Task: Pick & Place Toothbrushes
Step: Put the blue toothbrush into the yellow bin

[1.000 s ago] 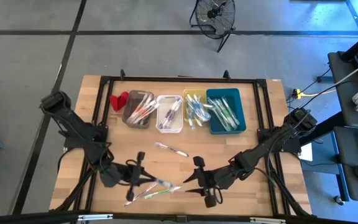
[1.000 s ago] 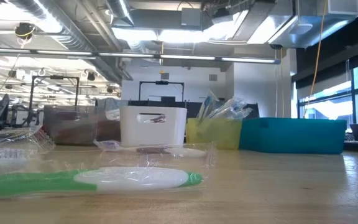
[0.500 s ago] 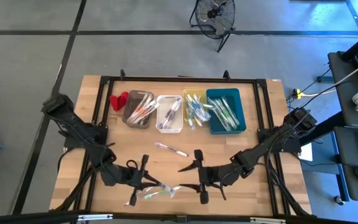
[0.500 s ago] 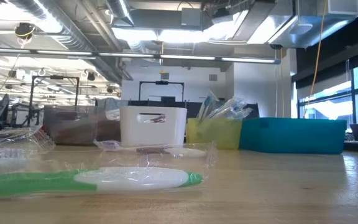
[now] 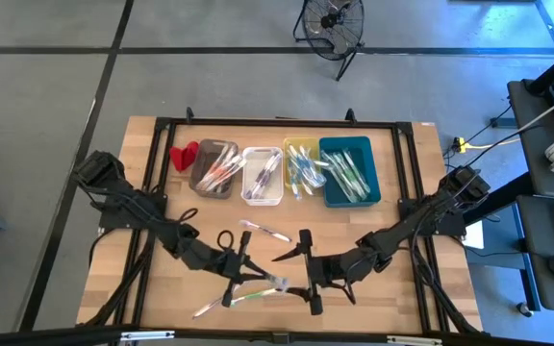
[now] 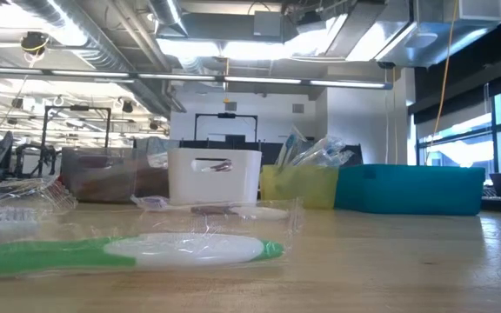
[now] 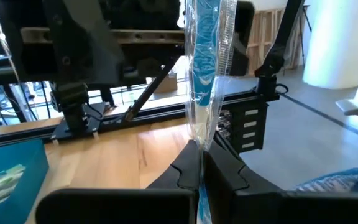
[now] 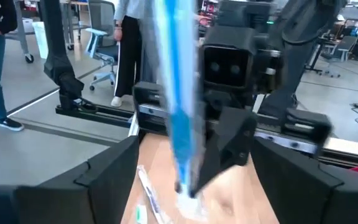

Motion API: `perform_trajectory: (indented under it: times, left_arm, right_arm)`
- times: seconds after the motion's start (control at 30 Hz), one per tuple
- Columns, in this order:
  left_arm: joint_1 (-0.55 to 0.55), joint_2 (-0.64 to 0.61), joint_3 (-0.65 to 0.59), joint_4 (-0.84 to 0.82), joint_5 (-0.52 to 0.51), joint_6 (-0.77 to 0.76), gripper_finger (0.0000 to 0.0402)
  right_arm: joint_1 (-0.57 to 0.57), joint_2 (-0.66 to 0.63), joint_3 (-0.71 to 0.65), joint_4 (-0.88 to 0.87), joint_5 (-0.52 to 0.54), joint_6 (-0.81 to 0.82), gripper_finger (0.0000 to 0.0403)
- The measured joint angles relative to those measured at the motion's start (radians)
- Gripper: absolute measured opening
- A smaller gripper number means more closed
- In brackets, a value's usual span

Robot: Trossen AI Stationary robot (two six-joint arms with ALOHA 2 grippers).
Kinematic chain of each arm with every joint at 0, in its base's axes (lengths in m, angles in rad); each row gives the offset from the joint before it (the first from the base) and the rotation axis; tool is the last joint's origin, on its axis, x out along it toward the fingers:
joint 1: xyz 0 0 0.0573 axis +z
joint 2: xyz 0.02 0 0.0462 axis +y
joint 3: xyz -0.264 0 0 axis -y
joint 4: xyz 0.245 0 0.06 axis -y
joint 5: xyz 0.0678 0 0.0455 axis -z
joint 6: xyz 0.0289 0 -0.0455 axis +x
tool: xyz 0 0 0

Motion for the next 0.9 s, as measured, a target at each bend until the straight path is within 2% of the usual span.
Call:
perform_trajectory:
  times: [0.2, 0.4, 0.6, 0.77, 0.9]
  left_arm:
    - [0.04, 0.0, 0.0, 0.006, 0.046, -0.005, 0.0004]
    - [0.047, 0.0, 0.0, 0.006, 0.069, -0.008, 0.0004]
    - [0.047, 0.0, 0.0, 0.002, 0.068, -0.008, 0.0004]
    - [0.047, 0.0, 0.0, -0.002, 0.067, -0.008, 0.0004]
    - [0.048, 0.0, 0.0, -0.002, 0.066, -0.008, 0.0004]
  right_arm:
    - [-0.008, 0.0, 0.0, 0.002, 0.0, -0.004, 0.031]
    - [-0.018, 0.0, 0.0, 0.002, -0.021, -0.003, 0.0273]
    - [-0.041, 0.001, 0.0, 0.002, -0.097, -0.002, 0.0211]
    - [-0.057, 0.001, 0.0, 0.002, -0.109, -0.002, 0.0145]
    - [-0.066, 0.001, 0.0, 0.001, -0.163, -0.003, 0.0084]
